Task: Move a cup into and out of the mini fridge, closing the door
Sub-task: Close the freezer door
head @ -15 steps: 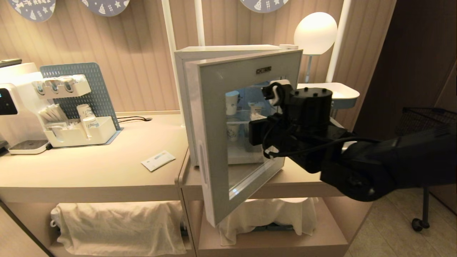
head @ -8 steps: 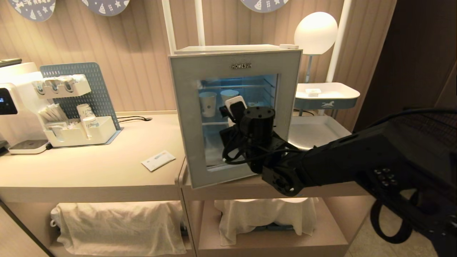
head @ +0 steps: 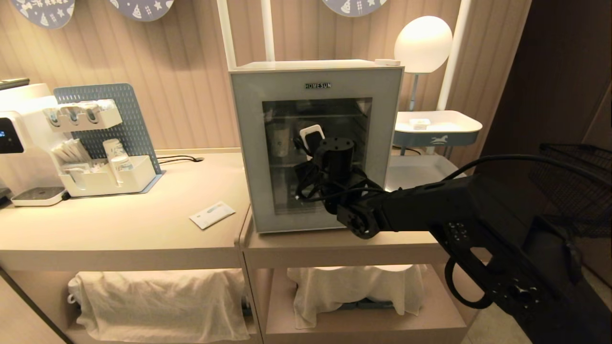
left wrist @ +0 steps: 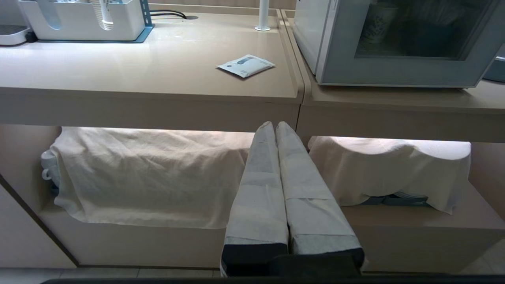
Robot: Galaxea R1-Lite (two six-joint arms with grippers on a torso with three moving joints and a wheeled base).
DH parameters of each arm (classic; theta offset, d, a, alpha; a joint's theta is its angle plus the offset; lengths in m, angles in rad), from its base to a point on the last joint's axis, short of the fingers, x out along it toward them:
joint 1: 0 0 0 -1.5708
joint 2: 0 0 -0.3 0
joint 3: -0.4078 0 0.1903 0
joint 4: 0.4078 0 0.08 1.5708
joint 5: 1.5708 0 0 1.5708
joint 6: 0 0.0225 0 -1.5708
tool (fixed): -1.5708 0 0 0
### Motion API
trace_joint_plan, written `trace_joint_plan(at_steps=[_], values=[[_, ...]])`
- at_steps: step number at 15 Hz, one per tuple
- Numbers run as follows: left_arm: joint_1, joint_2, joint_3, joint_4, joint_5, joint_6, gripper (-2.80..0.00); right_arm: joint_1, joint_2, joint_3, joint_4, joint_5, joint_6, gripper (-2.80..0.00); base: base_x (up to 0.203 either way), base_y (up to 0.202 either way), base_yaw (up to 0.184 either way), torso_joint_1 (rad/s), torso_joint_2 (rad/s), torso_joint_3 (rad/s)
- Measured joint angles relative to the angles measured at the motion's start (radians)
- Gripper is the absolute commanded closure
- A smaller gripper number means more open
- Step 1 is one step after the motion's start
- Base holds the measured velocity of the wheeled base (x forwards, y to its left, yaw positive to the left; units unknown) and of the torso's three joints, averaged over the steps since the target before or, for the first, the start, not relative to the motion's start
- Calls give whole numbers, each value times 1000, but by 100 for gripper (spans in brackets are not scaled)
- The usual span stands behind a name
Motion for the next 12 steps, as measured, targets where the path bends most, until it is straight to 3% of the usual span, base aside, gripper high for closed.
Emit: trace_joint_plan(at_steps=[3, 6, 9, 12], values=[[-1, 0, 0, 0, 0, 0, 0, -34, 33, -18, 0, -9, 1, 0, 0, 0, 0, 0, 0, 0], [0, 0, 0, 0, 0, 1, 0, -49, 25, 26, -30, -114, 9, 0, 0, 0, 0, 0, 0, 0], [0, 0, 0, 0, 0, 2, 0, -58, -97, 208, -84, -152, 10, 0, 0, 0, 0, 0, 0, 0], [0, 0, 0, 0, 1, 2, 0, -54, -334, 478, -136, -190, 9, 0, 0, 0, 0, 0, 0, 0]])
